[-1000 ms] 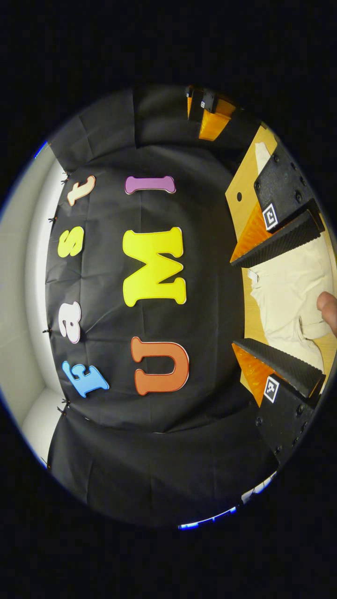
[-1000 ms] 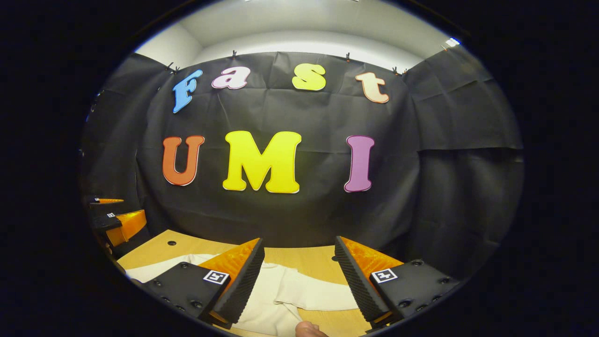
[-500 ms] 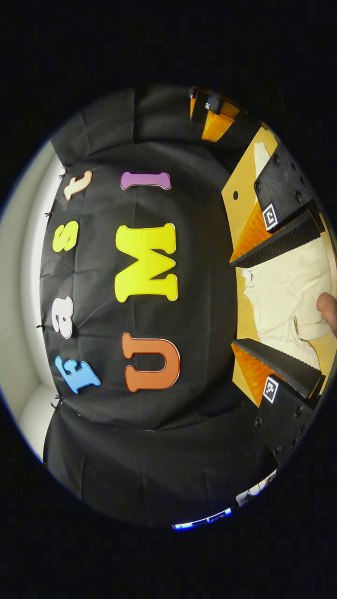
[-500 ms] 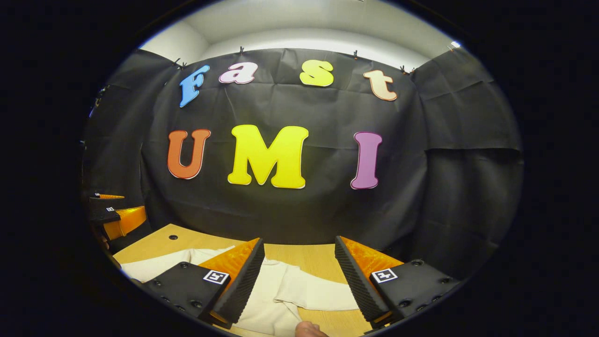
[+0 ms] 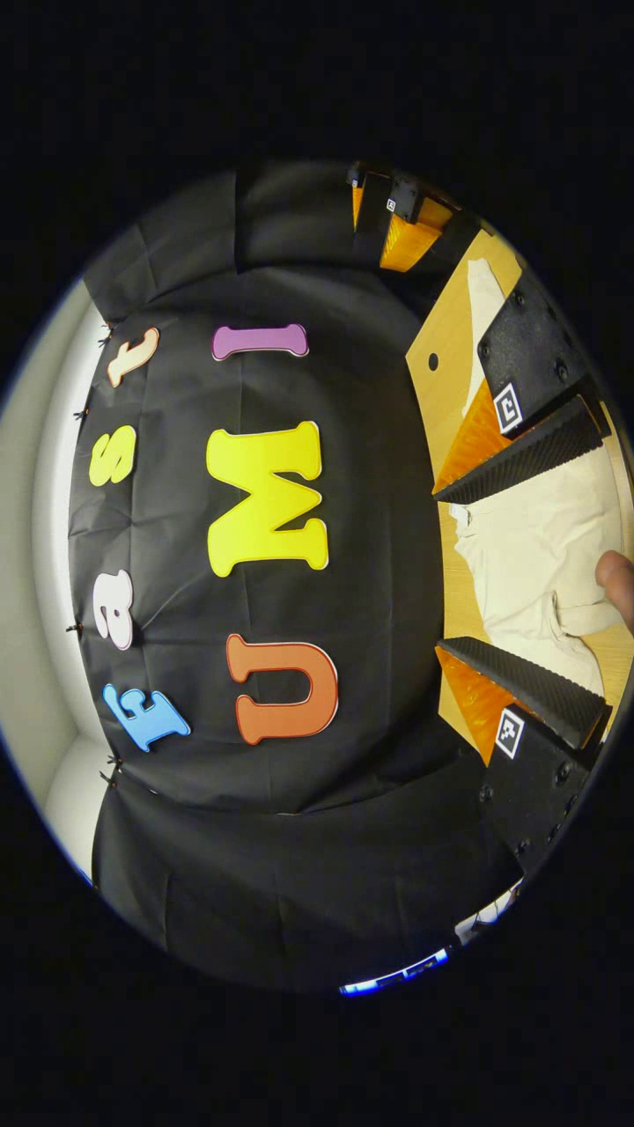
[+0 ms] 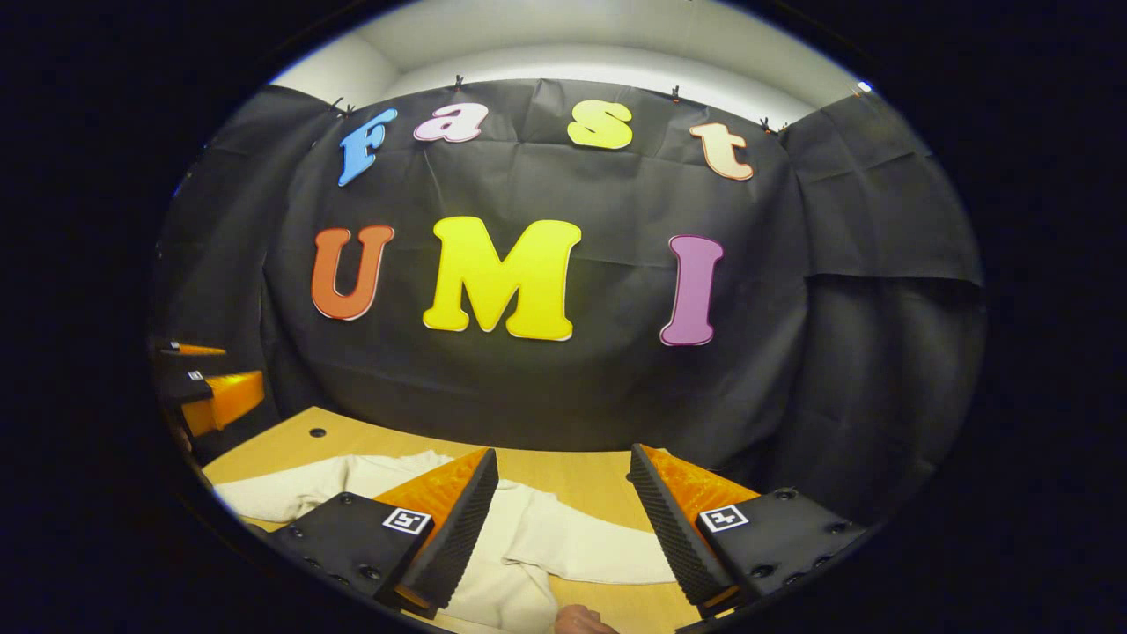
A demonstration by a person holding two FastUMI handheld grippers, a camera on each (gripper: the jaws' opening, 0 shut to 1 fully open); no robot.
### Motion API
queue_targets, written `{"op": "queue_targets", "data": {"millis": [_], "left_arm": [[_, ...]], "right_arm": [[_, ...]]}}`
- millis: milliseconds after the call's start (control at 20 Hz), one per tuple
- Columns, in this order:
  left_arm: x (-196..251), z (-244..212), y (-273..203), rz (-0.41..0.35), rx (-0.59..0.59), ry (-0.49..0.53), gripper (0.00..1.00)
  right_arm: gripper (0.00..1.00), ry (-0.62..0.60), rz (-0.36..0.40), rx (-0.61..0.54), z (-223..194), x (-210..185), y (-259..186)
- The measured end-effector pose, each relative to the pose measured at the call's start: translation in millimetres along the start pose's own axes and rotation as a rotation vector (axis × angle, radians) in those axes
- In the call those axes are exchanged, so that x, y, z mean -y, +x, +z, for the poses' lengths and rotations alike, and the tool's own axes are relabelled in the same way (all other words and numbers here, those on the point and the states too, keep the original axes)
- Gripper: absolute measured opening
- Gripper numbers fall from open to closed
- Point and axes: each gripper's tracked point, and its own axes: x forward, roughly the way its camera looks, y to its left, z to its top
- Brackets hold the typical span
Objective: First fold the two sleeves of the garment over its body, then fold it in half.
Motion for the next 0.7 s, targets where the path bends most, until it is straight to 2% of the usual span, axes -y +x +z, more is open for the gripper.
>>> {"op": "queue_targets", "data": {"millis": [50, 300, 500, 700], "left_arm": [[-1.9, 1.4, -0.4, 0.029, 0.001, 0.004, 0.96], [12.6, -9.3, -0.7, 0.073, -0.041, 0.007, 0.97], [24.7, -11.5, -7.4, 0.117, -0.062, 0.052, 0.97], [44.3, -3.5, -15.5, 0.142, -0.047, 0.068, 0.97]], "right_arm": [[0.93, 0.008, -0.006, -0.015, -8.3, 8.8, 6.3], [0.94, -0.006, -0.110, -0.114, -62.5, 94.5, 41.5], [0.94, 0.010, -0.174, -0.288, -139.7, 164.4, 64.7], [0.95, 0.088, -0.266, -0.481, -226.2, 222.6, 71.1]]}}
